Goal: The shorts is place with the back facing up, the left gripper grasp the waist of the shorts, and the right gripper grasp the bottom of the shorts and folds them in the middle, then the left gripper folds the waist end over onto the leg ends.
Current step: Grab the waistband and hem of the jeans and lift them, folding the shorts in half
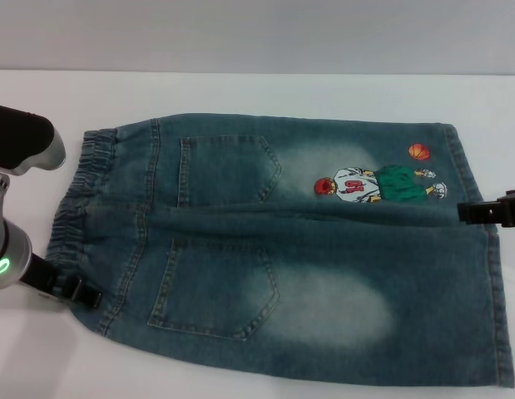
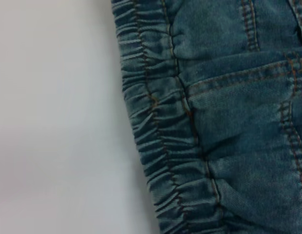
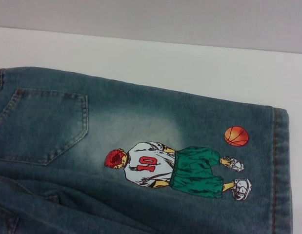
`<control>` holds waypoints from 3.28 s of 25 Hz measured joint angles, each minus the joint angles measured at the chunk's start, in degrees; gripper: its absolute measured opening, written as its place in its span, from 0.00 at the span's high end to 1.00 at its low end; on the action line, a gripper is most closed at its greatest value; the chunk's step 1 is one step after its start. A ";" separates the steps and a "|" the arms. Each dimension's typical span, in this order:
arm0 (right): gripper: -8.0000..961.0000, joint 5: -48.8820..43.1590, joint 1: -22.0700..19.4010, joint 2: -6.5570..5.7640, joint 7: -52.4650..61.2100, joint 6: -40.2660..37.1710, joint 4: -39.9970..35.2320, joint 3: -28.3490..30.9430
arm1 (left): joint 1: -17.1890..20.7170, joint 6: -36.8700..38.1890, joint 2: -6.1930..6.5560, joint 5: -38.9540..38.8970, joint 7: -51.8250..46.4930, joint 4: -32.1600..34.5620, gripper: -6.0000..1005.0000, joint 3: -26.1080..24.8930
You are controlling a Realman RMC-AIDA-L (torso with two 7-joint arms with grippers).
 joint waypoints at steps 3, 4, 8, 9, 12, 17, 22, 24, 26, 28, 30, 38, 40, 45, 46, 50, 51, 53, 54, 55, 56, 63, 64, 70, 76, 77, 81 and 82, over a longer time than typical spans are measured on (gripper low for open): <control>0.24 0.00 0.00 0.00 0.00 0.06 0.00 -0.02 | -0.25 -0.04 -0.02 0.00 -0.01 -0.04 0.18 0.04; 0.24 0.00 0.00 0.00 0.00 0.10 0.00 0.00 | -0.35 -0.13 -0.02 -0.02 -0.01 -0.19 0.18 0.12; 0.24 0.00 0.00 0.00 0.00 0.14 0.00 0.11 | -0.45 -0.40 0.01 -0.23 0.51 -0.66 0.20 0.76; 0.24 0.00 0.00 0.00 0.00 0.14 -0.02 0.12 | -0.48 -0.45 0.02 -0.26 0.80 -0.64 0.20 0.79; 0.24 0.00 0.06 0.00 0.00 0.14 -0.09 0.10 | -0.59 -0.53 0.03 -0.25 1.15 -0.15 0.21 0.79; 0.24 0.00 0.28 0.00 0.00 0.14 -0.09 0.17 | -0.63 -0.55 -0.01 -0.18 1.16 -0.09 0.23 0.82; 0.24 0.00 0.42 0.00 0.00 0.14 -0.09 0.29 | -0.73 -0.67 -0.04 -0.15 1.18 -1.13 0.53 0.85; 0.24 0.00 0.43 0.00 0.00 0.13 -0.09 0.35 | -0.73 -0.67 -0.04 -0.09 1.18 -1.51 0.60 0.84; 0.24 0.00 0.44 0.00 0.00 0.13 -0.09 0.39 | -0.73 -0.67 0.00 -0.07 1.17 -1.62 0.71 0.84; 0.24 0.00 0.50 0.01 0.00 0.13 -0.08 0.41 | -0.75 -0.67 0.02 -0.05 1.17 -1.64 0.83 0.84; 0.24 0.00 0.60 0.00 0.00 0.13 -0.09 0.41 | -0.81 -0.67 0.01 -0.03 1.17 -2.00 0.91 0.84; 0.24 0.00 1.04 -0.07 0.00 0.11 -0.03 0.42 | -0.50 -1.34 0.05 0.00 0.86 -5.51 0.98 0.67; 0.24 0.00 1.05 -0.08 0.00 0.09 0.00 0.42 | -0.51 -1.71 0.13 0.02 0.60 -5.50 0.96 0.22; 0.24 0.00 1.06 -0.08 0.00 0.00 0.29 0.42 | 0.12 -1.48 0.33 0.09 0.09 -5.21 0.94 -0.45; 0.24 0.00 1.06 -0.08 0.00 -0.01 0.31 0.41 | 0.17 -1.33 0.30 0.09 0.24 -4.90 0.93 -0.35; 0.24 0.01 1.21 -0.09 0.00 -0.04 0.34 0.37 | -0.26 -1.27 0.30 0.08 0.46 -3.09 0.91 -0.10; 0.24 0.01 1.32 -0.09 0.00 -0.05 0.36 0.35 | -0.31 -1.30 0.30 0.08 0.48 -2.83 0.86 -0.10; 0.24 -0.05 1.39 -0.09 0.00 -0.06 0.41 0.34 | -0.34 -1.38 0.33 0.09 0.51 -2.67 0.75 -0.12; 0.24 -0.08 1.42 -0.09 0.00 -0.06 0.45 0.32 | -0.31 -1.40 0.35 0.08 0.51 -2.69 0.70 -0.16; 0.24 -0.11 1.44 -0.09 0.00 -0.08 0.49 0.28 | -0.28 -1.39 0.37 0.08 0.51 -2.75 0.64 -0.20; 0.24 -0.17 1.47 -0.08 0.00 -0.10 0.52 0.19 | -0.27 -1.37 0.38 0.08 0.51 -2.79 0.59 -0.25; 0.24 -0.25 1.58 -0.09 0.00 -0.12 0.53 0.20 | -0.60 -0.85 0.40 0.17 0.57 -2.48 0.36 -0.39; 0.24 -0.24 1.58 -0.08 0.00 -0.12 0.54 0.24 | -0.61 -0.77 0.40 0.17 0.58 -2.40 0.34 -0.44; 0.24 -0.23 1.68 -0.08 0.00 -0.11 0.53 0.31 | -0.80 -0.71 0.41 0.18 0.58 -1.45 0.23 -0.48; 0.24 -0.34 2.16 -0.09 0.00 0.08 0.53 0.13 | -1.22 -0.21 0.40 0.17 0.58 0.00 0.13 -0.49; 0.24 -0.35 2.19 -0.08 0.00 0.08 0.53 0.10 | -1.22 -0.08 0.40 0.17 0.57 0.15 0.13 -0.48; 0.24 -0.39 2.20 -0.09 0.00 0.08 0.58 0.12 | -1.32 0.20 0.40 0.17 0.57 0.42 0.13 -0.48; 0.24 -0.40 2.20 -0.11 0.01 0.08 0.60 0.16 | -1.42 0.34 0.40 0.17 0.57 0.51 0.13 -0.48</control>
